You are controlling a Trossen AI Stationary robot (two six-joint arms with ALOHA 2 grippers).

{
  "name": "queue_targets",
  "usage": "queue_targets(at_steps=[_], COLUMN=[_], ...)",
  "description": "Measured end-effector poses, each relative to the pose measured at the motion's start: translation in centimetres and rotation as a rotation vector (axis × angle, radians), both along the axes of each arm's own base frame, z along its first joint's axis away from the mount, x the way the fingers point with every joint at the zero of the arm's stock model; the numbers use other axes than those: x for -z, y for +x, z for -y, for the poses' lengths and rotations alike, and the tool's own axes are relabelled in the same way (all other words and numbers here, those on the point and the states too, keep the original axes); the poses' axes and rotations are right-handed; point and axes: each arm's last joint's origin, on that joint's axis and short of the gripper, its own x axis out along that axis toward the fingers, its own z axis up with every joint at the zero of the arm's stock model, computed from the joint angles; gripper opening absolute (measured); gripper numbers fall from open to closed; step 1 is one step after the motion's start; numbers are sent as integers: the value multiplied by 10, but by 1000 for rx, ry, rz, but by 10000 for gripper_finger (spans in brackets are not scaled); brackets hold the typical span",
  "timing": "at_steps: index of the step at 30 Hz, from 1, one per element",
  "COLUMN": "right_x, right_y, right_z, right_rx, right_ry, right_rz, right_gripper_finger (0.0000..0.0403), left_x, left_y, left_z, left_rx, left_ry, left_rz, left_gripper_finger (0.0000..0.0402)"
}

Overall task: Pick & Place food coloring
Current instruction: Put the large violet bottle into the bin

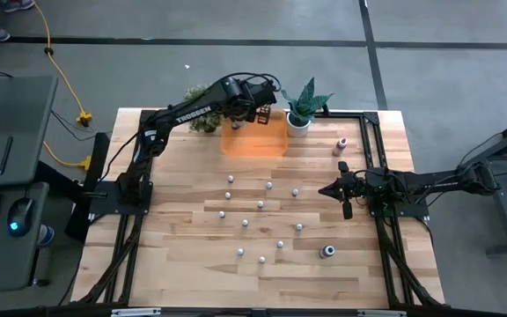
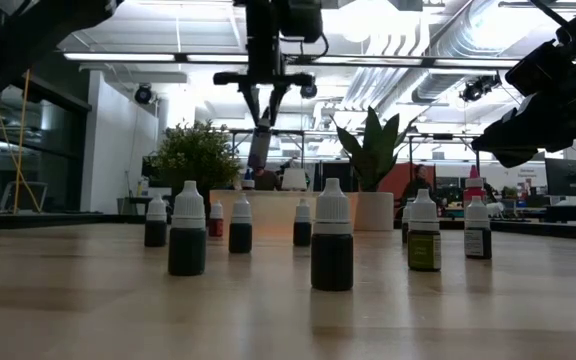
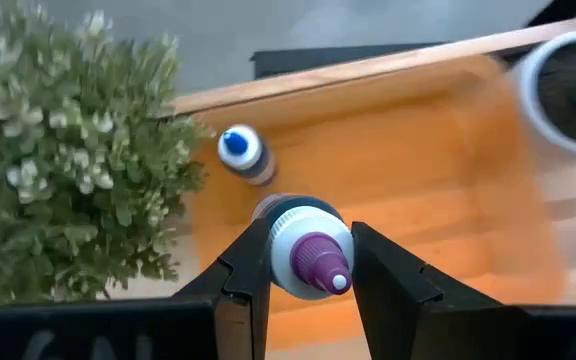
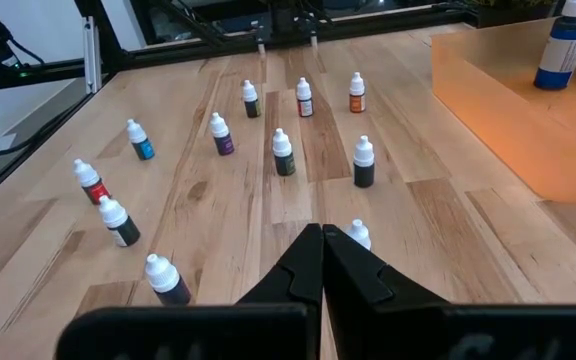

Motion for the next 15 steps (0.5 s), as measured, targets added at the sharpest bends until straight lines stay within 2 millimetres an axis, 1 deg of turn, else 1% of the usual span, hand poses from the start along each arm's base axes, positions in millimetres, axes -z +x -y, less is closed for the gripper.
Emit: queue_targets(at_steps=[4, 11, 15], right_x=[0, 0, 0], right_y=[0, 0, 0], right_z=[0, 0, 0], right_rx=[0, 0, 0], right_ry=[0, 0, 0], right_rz=[0, 0, 0], right_gripper_finger=[0, 0, 0], left_x=[21, 63, 78], left_y=[4, 5, 6], left_z=[-1, -1, -2], left_rx=[-36, -98, -142], left_ry=[-20, -74, -79], left_rz=[-19, -70, -46], left_gripper_finger=[98, 98, 98])
